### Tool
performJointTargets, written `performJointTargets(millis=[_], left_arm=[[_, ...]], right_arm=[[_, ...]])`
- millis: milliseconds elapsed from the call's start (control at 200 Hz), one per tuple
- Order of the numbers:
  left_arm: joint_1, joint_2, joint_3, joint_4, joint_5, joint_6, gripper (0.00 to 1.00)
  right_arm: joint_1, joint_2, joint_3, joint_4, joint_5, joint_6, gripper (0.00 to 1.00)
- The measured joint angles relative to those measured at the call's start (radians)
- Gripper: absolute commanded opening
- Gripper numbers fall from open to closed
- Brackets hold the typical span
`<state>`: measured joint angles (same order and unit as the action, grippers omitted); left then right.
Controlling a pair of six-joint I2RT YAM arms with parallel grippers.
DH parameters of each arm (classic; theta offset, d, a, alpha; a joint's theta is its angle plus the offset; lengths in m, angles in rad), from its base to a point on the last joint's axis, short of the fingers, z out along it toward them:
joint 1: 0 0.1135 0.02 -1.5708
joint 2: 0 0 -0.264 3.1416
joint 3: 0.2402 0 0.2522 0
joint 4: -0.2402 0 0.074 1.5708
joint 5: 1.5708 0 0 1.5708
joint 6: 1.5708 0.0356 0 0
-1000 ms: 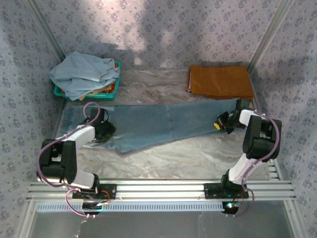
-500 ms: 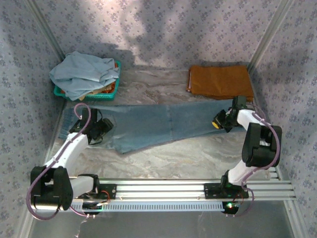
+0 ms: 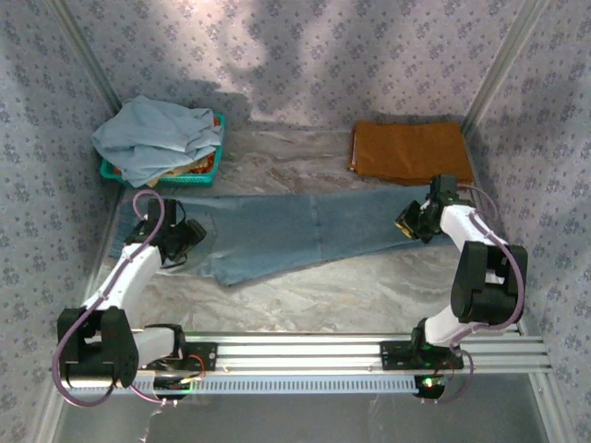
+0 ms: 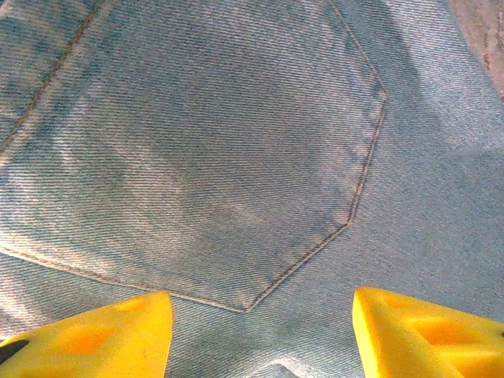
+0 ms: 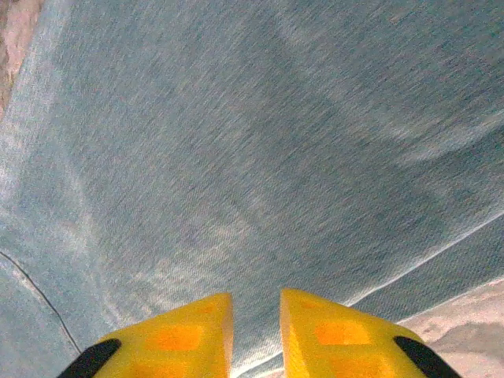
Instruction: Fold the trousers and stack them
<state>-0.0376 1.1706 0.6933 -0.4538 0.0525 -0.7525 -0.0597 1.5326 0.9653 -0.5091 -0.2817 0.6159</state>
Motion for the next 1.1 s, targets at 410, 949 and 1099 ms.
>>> performJointTargets(millis=[410,949,1099], left_arm=[[0.003,-0.056,0.075,-0.054,0.033,0.0,0.69],[0.01,-0.075,0.024,-0.022,0.05,0.001,0.72],[0.009,-0.07,0.036,-0.021,0.076,0.0,0.72]], right_arm=[[0.425,0.237,0.243,-0.037,0.037,-0.023,0.02],[0.465,0.359,0.216,0.019,-0.041,-0.076,0.02],[0.458,0.332,0.225,-0.056,0.001,-0.092,0.06]])
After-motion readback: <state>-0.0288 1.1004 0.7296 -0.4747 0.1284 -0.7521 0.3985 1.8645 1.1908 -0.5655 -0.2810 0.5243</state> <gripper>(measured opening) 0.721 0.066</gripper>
